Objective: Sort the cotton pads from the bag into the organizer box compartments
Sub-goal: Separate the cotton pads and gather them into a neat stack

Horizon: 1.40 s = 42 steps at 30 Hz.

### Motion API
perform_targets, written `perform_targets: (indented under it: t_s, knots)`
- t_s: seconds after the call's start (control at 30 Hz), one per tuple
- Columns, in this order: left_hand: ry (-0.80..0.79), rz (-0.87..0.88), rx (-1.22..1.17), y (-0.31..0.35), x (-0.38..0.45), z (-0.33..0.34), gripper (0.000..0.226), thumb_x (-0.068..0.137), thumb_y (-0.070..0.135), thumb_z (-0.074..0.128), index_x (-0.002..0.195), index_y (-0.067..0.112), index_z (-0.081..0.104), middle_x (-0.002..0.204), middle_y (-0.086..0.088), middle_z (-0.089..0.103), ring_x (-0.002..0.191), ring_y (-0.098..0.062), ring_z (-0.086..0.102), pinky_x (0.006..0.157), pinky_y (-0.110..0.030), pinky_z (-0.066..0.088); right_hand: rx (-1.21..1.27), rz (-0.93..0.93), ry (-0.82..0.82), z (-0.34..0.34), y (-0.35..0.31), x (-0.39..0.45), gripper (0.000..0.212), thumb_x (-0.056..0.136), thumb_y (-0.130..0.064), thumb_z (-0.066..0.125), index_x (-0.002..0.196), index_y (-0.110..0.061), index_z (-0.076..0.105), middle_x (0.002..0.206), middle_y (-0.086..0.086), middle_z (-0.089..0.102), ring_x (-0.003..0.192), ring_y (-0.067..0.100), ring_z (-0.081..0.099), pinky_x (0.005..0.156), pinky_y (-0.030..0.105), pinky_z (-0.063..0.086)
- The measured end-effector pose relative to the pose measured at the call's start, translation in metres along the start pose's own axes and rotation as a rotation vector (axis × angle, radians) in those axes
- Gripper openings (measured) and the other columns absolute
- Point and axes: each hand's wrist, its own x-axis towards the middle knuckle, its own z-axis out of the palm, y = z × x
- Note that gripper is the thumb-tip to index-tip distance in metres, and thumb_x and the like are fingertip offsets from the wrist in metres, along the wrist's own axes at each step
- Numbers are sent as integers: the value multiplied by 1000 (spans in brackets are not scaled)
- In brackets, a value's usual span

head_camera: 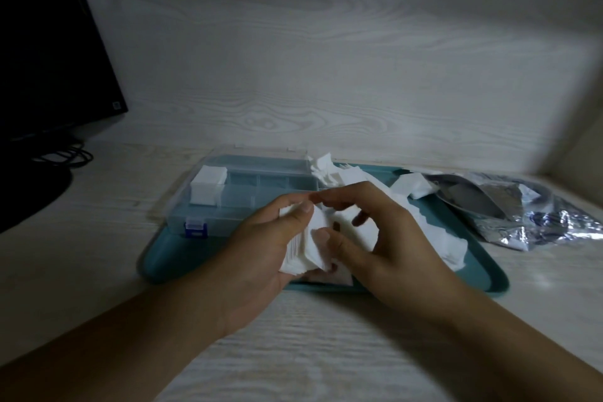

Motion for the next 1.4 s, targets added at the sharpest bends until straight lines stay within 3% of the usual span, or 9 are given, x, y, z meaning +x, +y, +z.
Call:
perform_targets:
  t_s: [0.13,0.23,0.33,0.53,0.7,0.8,1.07,1.2,1.4]
  knots:
    - [21,42,42,2,-1,0,29,98,21,50,121,19,67,115,-13,71,102,-37,70,77,-44,58,113,0,-179,-4,-9,-3,51,79,-35,78,120,-23,52,122,-10,59,116,7,55,90,8,40]
    - [4,29,39,1,-2,1,30,98,20,50,123,17,66,116,-17,70,103,-39,69,74,-42,58,127,-3,-170,-2,-8,-3,43,76,-23,82,108,-18,54,116,-10,62,109,6,58,87,8,42]
    - [-12,13,33,1,-1,1,32,97,21,52,126,16,65,120,-15,69,109,-34,67,78,-41,58,145,-1,-147,-2,-5,-1,41,75,-21,83,104,-19,55,113,-10,63,109,9,60,90,18,47]
    - [-6,-1,11,2,-1,1,34,93,21,53,124,16,66,120,-14,69,110,-33,66,75,-40,59,121,-29,-156,-2,-4,-2,50,78,-23,82,119,-21,55,117,-14,62,117,11,57,99,30,46]
    - [21,-5,22,2,-2,1,34,90,24,57,122,22,67,121,-13,68,111,-34,64,69,-38,58,148,-52,-119,-1,-4,-2,98,72,-35,83,150,-28,23,133,-16,56,128,8,51,107,33,42]
    - [25,-1,21,2,-1,2,38,88,26,60,125,24,66,124,-9,67,113,-31,64,72,-38,57,132,-64,-99,1,-2,-1,101,74,-26,84,153,-28,20,130,-14,58,127,11,52,106,36,43]
    - [7,28,40,1,-3,4,44,80,25,61,124,25,65,119,-9,71,110,-30,67,77,-41,59,109,-87,-125,0,-2,-2,108,75,-32,83,155,-29,11,135,-15,52,131,7,47,108,28,40]
    - [-1,27,-16,2,-4,6,49,77,25,61,125,24,65,119,-9,71,106,-26,70,70,-36,60,127,-53,-129,2,0,-2,106,74,-27,85,154,-31,16,128,-14,58,127,5,51,106,28,43]
    - [-5,-6,-49,3,-3,5,48,78,29,60,126,23,65,120,-11,70,107,-29,69,77,-42,60,138,-63,-119,3,-2,-3,106,72,-31,85,154,-29,18,131,-15,56,128,5,50,105,21,41]
